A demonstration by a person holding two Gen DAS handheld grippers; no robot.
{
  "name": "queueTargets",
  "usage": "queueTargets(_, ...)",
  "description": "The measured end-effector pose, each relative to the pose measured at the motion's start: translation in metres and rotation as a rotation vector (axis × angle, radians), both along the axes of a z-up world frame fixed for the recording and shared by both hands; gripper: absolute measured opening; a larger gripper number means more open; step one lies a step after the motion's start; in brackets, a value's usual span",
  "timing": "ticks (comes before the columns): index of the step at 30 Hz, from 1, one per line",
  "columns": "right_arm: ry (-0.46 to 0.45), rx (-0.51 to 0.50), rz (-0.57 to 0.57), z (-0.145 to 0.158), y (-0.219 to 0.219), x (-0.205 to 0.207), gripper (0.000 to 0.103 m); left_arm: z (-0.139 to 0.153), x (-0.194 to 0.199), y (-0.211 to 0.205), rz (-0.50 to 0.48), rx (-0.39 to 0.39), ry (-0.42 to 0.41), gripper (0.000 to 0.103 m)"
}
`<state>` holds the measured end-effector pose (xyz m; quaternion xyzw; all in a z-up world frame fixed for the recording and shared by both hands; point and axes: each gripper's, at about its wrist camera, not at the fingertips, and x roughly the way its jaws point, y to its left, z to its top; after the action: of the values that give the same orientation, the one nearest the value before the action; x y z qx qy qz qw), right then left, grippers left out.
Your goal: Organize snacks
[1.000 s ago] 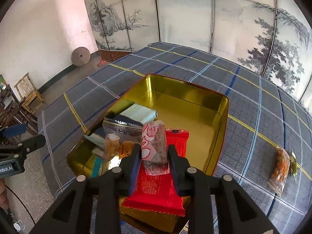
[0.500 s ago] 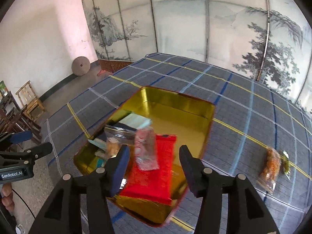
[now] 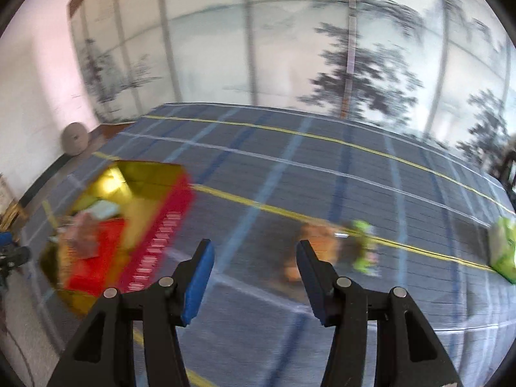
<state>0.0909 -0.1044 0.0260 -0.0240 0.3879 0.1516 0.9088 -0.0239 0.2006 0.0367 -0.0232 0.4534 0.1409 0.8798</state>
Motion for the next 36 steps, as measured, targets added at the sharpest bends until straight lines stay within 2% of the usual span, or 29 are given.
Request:
queueTargets(6,0.03,-0.017,-0.103,-0.017,-0.054,0.031,0.054,0.001,0.023,-0.027,-0.041,0.004,0.008,0.084)
queueTargets(11,0.079,-0.002,-0.148,-0.04,-0.077,0.061,0.053,0.001,0.043,-0.057,-0.104,-0.001,0.008,0.084)
queueTargets(13,0.094,-0.008,-0.15,-0.05,-0.08,0.07,0.047,0.0,0.051,-0.071,-0.137,-0.004,0.002,0.084)
queueTargets(18,0.12,-0.012,-0.141,-0.068,-0.083,0.084,0.041,-0.003,0.075,-0.109,-0.204,-0.004,0.005,0.084)
queueTargets(25,0.097,-0.045,-0.105,-0.077,-0.077,0.085,0.036,-0.017,0.097,-0.159,-0.272,0.009,-0.012,0.084)
queueTargets(26,0.094,-0.043,-0.095,-0.077,-0.077,0.085,0.033,-0.019,0.1,-0.166,-0.284,0.002,-0.017,0.084)
queueTargets(27,0.095,-0.046,-0.086,-0.077,-0.076,0.085,0.026,-0.021,0.102,-0.17,-0.286,0.004,-0.019,0.084)
queueTargets(36,0.089,-0.064,-0.069,-0.076,-0.092,0.074,0.025,-0.035,0.119,-0.212,-0.353,0.033,-0.016,0.084)
